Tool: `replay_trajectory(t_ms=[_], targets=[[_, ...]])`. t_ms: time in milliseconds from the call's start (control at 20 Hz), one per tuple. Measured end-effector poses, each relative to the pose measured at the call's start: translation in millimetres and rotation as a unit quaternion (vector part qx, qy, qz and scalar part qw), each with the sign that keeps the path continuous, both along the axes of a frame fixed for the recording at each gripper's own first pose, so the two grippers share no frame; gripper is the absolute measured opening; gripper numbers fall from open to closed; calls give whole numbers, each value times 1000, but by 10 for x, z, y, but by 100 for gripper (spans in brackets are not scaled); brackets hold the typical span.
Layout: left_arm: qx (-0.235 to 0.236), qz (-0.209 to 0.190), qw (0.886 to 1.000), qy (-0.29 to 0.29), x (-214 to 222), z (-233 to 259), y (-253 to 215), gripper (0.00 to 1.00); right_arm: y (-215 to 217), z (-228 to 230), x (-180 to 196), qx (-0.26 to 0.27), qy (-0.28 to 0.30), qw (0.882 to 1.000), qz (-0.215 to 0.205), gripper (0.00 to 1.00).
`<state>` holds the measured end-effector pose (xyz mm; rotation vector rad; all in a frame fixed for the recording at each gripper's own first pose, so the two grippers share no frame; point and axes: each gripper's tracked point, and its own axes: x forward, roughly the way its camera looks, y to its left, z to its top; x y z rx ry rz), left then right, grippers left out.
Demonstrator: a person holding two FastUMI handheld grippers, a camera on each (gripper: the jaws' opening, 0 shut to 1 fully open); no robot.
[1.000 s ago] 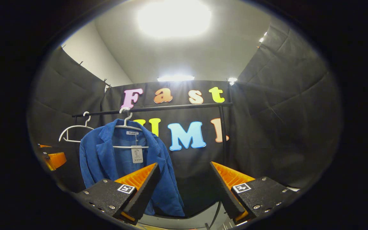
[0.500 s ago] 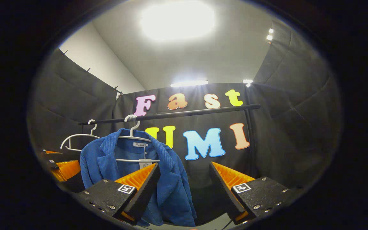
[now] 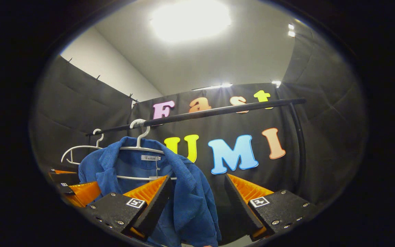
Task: Grasp the clothes on the hanger with both hands and then place them into the laundry hamper below.
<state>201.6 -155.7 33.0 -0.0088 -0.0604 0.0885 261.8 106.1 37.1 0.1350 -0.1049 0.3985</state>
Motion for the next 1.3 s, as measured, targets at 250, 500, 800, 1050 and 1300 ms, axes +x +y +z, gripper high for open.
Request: replay_trajectory(t_ms=[250,500,800,1050,1300], targets=[[8,20,999,25,386,-254,-36,99,236,-238,339,-5,20,999,27,95],[16,50,997,47,626,-503,81,99,502,-599,596,-10,63,996,60,95],[14,66,996,51,813,-686,93,93,752,-978,793,-22,110,991,73,94],[35,101,992,60,865,-816,216,90,914,-1227,972,-28,139,988,66,94],[40,88,993,67,904,-848,220,78,1006,-1253,914,-20,150,984,93,51]])
